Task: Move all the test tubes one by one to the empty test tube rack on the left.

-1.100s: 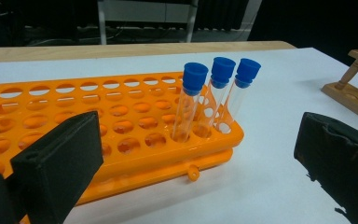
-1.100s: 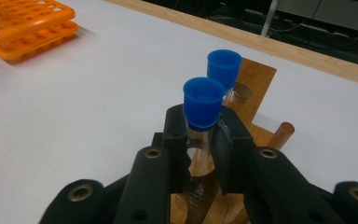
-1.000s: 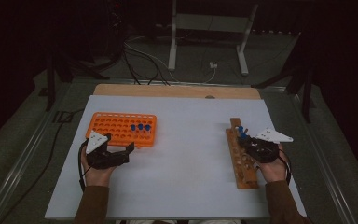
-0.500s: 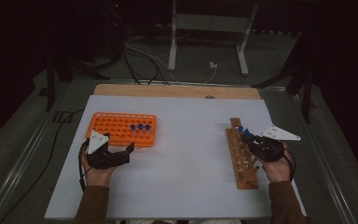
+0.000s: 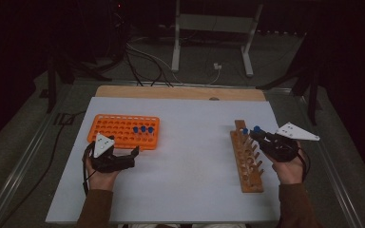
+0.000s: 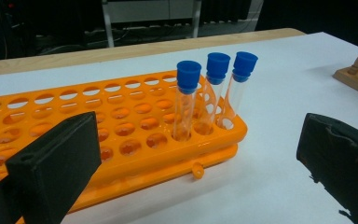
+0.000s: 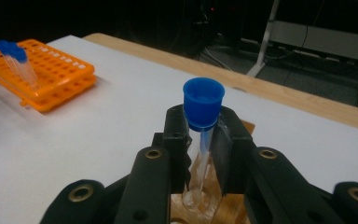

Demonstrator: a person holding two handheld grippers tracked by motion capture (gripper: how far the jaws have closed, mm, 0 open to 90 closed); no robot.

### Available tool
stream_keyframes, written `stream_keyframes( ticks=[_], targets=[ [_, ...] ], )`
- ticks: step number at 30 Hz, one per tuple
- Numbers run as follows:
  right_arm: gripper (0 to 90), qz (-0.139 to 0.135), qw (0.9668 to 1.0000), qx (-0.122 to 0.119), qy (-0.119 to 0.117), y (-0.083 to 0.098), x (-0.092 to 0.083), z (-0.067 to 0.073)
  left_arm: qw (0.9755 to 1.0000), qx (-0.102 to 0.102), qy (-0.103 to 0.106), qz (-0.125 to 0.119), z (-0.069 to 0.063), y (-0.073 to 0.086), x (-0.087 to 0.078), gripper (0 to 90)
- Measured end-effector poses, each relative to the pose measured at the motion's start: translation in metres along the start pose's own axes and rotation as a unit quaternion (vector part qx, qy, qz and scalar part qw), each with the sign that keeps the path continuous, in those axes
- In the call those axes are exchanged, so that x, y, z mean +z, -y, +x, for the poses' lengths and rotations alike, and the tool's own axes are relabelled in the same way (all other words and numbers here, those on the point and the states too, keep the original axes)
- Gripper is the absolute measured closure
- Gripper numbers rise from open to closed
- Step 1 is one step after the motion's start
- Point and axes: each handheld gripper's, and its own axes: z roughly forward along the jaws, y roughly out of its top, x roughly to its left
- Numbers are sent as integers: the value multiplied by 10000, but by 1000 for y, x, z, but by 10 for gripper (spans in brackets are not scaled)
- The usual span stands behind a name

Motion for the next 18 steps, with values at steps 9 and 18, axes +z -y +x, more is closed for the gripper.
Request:
stream_keyframes(
  ticks=[9, 18],
  targets=[
    [771, -124, 9996, 87, -218, -8, 4, 9, 10000, 67, 63, -24, -4, -1, 0, 6],
    [771, -40, 9991, 31, -420, -11, 20, 25, 9991, 415, -72, -44, -15, -4, -2, 7]
  ],
)
